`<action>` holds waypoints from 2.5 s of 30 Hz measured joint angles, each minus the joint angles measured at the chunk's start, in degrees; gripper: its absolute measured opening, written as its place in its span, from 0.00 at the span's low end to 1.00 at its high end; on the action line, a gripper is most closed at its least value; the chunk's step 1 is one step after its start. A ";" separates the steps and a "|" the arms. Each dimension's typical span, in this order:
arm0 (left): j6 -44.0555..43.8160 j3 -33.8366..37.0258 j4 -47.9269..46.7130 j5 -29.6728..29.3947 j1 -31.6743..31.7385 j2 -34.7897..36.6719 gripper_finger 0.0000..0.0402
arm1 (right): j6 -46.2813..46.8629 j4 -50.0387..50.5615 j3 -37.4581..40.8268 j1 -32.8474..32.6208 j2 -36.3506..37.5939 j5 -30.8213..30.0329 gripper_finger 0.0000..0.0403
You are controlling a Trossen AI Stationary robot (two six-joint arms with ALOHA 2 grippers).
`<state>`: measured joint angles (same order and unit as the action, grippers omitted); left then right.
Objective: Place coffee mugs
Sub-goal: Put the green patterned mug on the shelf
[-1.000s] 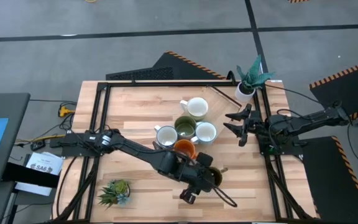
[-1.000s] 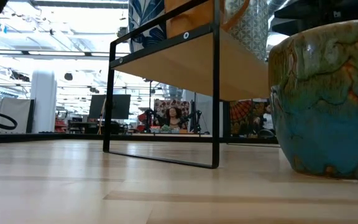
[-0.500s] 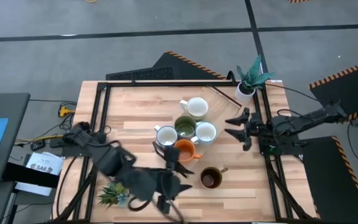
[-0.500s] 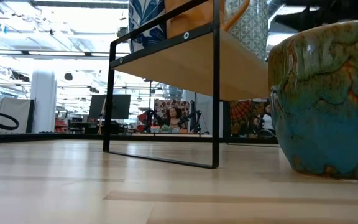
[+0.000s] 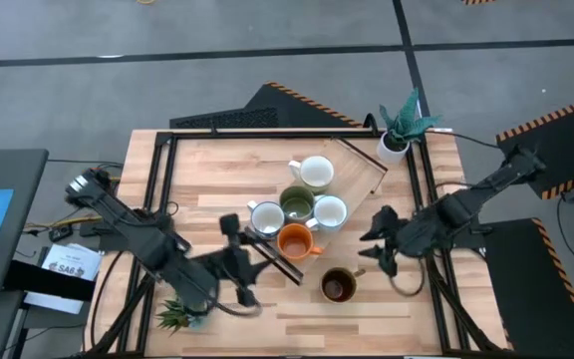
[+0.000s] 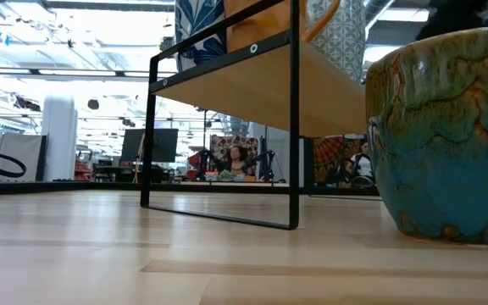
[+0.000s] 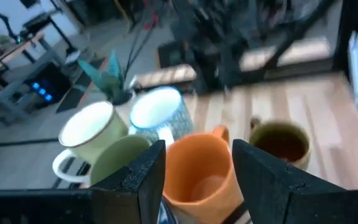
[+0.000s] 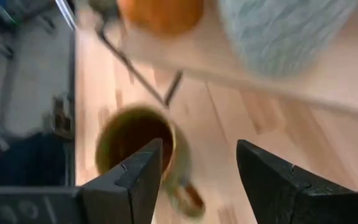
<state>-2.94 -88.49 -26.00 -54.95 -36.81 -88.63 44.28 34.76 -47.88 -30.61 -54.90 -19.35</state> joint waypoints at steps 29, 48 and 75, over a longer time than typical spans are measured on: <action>-5.05 45.33 43.55 10.04 0.14 21.97 0.43 | 4.89 12.42 -18.05 3.30 -33.60 15.57 0.57; -4.89 45.33 43.45 9.94 0.14 21.97 0.43 | 3.32 8.07 -18.03 2.87 -41.07 19.49 0.47; -2.69 45.33 43.55 9.58 0.14 21.93 0.43 | 9.06 50.81 -26.23 11.36 -10.01 11.20 0.14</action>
<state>-5.63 -43.16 17.55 -45.37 -36.67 -66.70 53.34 85.56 -74.11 -19.26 -64.91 -8.14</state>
